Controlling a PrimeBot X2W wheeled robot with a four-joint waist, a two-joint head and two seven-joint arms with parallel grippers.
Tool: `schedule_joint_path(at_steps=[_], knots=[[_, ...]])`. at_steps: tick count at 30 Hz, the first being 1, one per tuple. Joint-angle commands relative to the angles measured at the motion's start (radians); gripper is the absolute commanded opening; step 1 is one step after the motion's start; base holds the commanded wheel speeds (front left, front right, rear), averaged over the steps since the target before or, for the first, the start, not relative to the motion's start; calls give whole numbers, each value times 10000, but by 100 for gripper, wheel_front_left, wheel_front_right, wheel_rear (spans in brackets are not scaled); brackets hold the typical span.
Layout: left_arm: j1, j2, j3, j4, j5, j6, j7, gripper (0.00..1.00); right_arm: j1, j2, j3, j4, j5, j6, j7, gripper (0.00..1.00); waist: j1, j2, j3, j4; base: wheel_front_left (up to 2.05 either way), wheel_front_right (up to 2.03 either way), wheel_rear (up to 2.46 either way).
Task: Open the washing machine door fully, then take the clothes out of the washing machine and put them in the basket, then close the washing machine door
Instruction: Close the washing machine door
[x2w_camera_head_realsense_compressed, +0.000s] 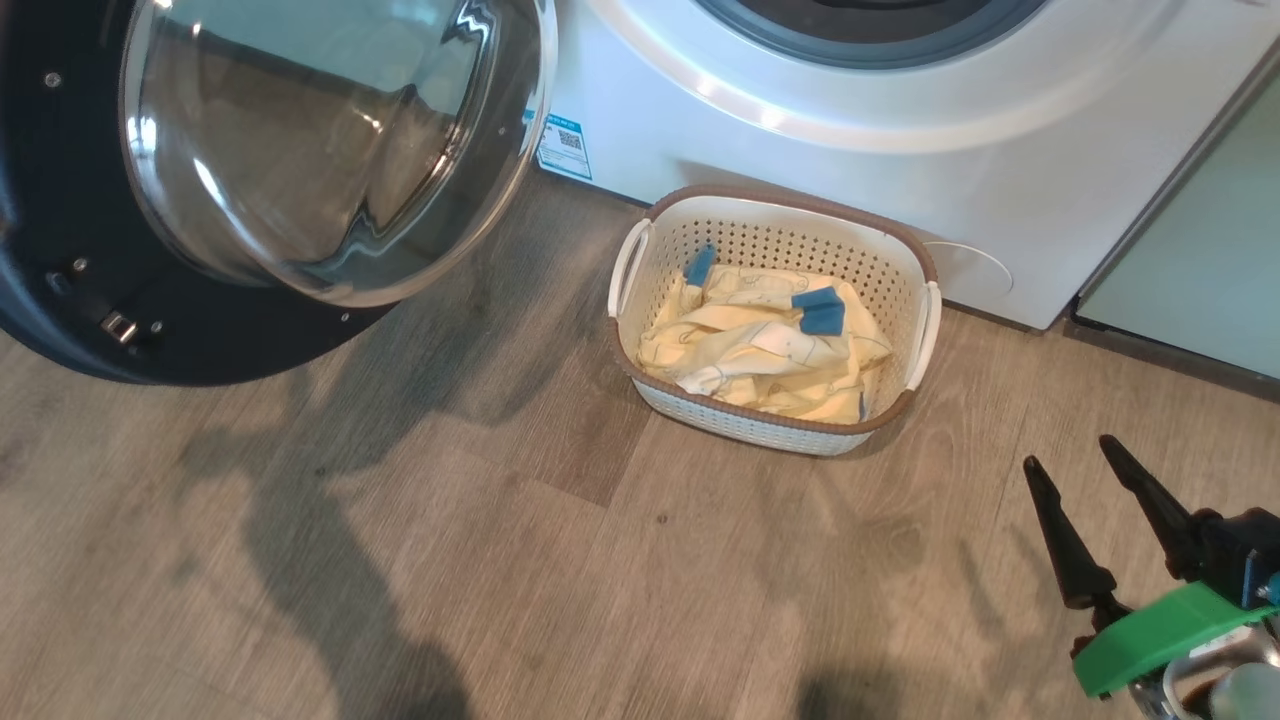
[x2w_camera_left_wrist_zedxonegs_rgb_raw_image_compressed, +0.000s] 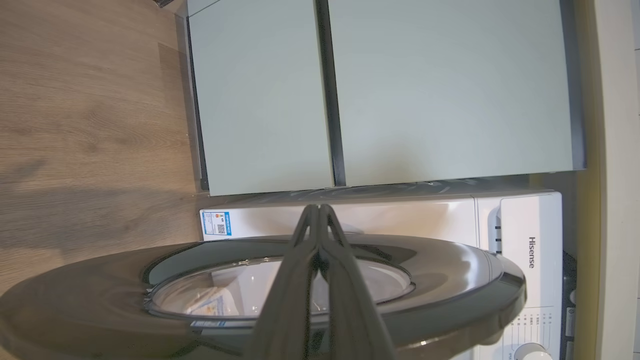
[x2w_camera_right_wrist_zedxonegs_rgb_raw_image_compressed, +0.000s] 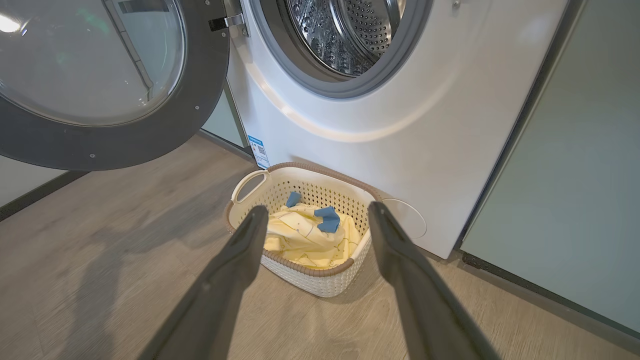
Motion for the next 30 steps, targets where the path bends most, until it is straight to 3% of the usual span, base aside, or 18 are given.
schedule_joint_path(at_steps=[1,18,30], knots=[[-336,668,-79,-285,118,-110,185,0,-376,-194,127,-255,-99,44,-97,100,0,0,11,5,0,0,0],[-602,-56,-619,-177,166,-496,1737,0,-232,14,-12,-122,-94,44,-97,100,0,0,-446,26,0,0,0],[-100,-1015,-1204,-425,408,-646,2377,0,140,383,-95,-48,-52,44,-97,100,0,0,-1416,-161,0,0,0]])
